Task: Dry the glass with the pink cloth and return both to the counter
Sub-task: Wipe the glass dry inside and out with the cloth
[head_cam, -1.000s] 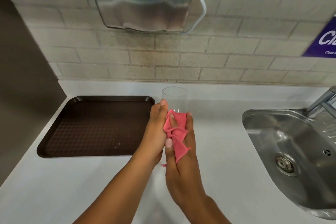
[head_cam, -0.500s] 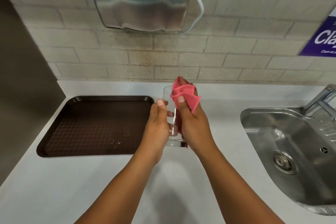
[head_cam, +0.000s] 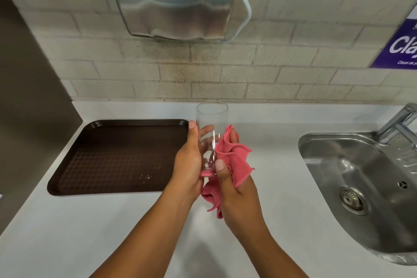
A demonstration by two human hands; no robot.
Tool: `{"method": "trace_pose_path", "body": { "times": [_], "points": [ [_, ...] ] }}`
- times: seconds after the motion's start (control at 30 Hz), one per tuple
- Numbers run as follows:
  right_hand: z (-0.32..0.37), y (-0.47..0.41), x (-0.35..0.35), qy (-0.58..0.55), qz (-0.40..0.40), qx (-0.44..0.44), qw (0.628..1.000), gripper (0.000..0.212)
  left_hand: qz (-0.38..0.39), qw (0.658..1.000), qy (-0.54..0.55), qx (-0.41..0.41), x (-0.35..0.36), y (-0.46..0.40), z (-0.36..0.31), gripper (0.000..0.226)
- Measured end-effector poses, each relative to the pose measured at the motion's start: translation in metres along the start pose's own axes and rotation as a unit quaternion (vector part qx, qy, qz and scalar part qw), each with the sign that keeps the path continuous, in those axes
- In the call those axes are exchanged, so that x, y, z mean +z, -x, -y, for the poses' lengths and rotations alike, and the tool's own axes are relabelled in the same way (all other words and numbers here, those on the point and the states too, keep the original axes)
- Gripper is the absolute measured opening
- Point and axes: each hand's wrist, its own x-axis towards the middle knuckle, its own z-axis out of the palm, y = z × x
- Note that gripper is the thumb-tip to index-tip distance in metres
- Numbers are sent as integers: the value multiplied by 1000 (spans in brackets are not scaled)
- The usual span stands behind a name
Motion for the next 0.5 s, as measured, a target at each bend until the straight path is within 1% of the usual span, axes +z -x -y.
{"method": "trace_pose_path", "body": {
  "times": [0.03,0.07,0.13,0.17,0.27,0.3,0.37,0.43,0.5],
  "points": [
    [0,0,-1,12,-6,-10,1000,55,-4,1000,-13,10,0,0,1,62],
    [1,-1,-1,20,-12,-21,1000,53,-8,999,-28,18,0,0,0,62],
    [1,0,-2,32,-17,-29,999,40,-12,998,-60,21,0,1,-1,61],
    [1,0,-2,42,-21,-34,998,42,-12,997,-73,22,1,2,-3,61],
    [0,0,-2,84,-29,-52,995,70,-4,994,-103,19,1,5,-7,57],
    [-1,0,-1,91,-32,-59,994,74,6,995,-102,14,2,8,-9,53],
    [-1,-1,1,116,-41,-93,988,71,30,996,-82,3,6,16,-11,48],
    [0,1,4,150,-52,-129,979,70,54,996,-77,2,11,21,-11,55],
    [0,7,5,163,-34,-164,972,67,63,996,-71,-6,14,24,-13,63]
  ]
}}
